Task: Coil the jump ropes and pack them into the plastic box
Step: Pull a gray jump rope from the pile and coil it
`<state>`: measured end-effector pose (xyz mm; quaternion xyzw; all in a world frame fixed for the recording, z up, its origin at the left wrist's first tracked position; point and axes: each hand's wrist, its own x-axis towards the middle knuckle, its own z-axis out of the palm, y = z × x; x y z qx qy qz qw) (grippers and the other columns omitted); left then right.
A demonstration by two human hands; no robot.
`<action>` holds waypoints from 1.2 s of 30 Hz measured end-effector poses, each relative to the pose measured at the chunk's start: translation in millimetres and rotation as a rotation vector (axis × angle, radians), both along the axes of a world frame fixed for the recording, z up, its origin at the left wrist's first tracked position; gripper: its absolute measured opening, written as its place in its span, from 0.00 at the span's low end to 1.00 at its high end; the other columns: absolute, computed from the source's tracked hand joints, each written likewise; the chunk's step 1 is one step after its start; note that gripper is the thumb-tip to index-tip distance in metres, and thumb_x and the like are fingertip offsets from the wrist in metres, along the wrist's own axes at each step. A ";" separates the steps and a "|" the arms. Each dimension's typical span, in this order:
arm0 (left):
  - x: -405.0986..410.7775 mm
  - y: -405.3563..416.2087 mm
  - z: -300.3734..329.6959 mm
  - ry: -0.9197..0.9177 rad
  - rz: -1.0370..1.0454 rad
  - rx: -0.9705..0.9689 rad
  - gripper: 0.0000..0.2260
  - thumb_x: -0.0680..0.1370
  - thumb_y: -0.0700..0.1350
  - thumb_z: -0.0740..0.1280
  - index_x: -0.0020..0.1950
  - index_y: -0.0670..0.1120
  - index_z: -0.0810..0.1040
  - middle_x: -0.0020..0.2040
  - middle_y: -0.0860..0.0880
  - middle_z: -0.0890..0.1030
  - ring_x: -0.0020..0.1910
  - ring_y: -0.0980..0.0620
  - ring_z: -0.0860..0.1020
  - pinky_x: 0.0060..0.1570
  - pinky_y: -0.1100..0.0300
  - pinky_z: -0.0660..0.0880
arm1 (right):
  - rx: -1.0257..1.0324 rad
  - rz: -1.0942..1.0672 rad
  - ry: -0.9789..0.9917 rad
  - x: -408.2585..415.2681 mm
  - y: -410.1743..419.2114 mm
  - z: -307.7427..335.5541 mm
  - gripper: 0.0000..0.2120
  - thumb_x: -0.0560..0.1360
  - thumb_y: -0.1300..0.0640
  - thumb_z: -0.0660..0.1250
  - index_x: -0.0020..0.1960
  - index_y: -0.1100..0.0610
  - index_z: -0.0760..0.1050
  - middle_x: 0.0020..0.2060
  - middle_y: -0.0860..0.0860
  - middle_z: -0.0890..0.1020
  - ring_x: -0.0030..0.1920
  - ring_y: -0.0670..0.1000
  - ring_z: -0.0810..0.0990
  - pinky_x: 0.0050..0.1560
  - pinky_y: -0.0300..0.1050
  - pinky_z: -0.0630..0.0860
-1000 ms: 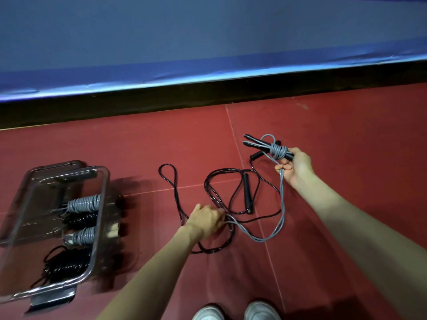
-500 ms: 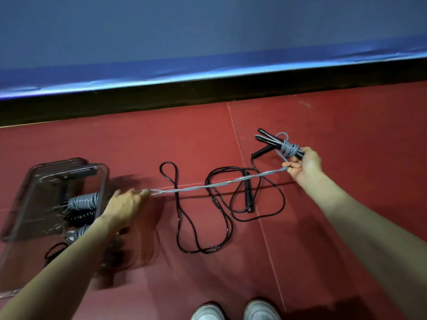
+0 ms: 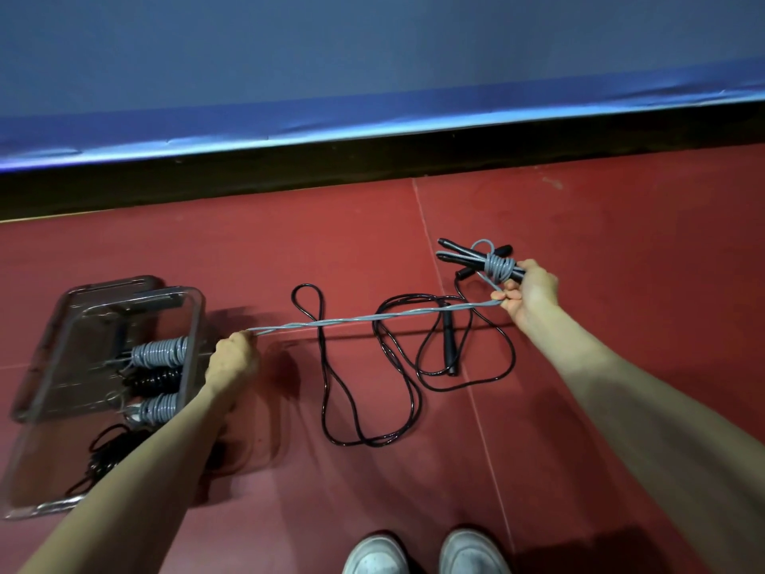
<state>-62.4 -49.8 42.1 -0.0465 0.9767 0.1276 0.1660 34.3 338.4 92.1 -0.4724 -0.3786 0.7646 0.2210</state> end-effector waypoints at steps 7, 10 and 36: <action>2.1 14.7 1.4 -0.050 0.263 0.606 0.07 0.78 0.36 0.63 0.50 0.39 0.81 0.40 0.41 0.80 0.39 0.47 0.75 0.42 0.55 0.70 | 0.033 0.042 0.030 11.1 5.1 -4.0 0.08 0.78 0.64 0.57 0.41 0.57 0.65 0.21 0.51 0.68 0.17 0.44 0.63 0.21 0.33 0.62; 12.0 27.9 8.9 0.040 0.445 0.876 0.06 0.77 0.36 0.63 0.44 0.45 0.76 0.42 0.44 0.77 0.40 0.48 0.75 0.43 0.58 0.71 | 0.009 0.069 0.090 19.4 1.4 -3.7 0.09 0.78 0.65 0.56 0.39 0.58 0.66 0.21 0.51 0.69 0.18 0.45 0.63 0.23 0.35 0.62; 58.3 159.0 87.9 -0.465 -0.123 1.317 0.15 0.84 0.49 0.52 0.50 0.46 0.75 0.42 0.50 0.83 0.40 0.54 0.81 0.49 0.61 0.76 | -0.472 0.492 0.197 37.1 -84.0 29.8 0.09 0.79 0.59 0.56 0.42 0.60 0.72 0.25 0.51 0.64 0.21 0.45 0.58 0.41 0.46 0.76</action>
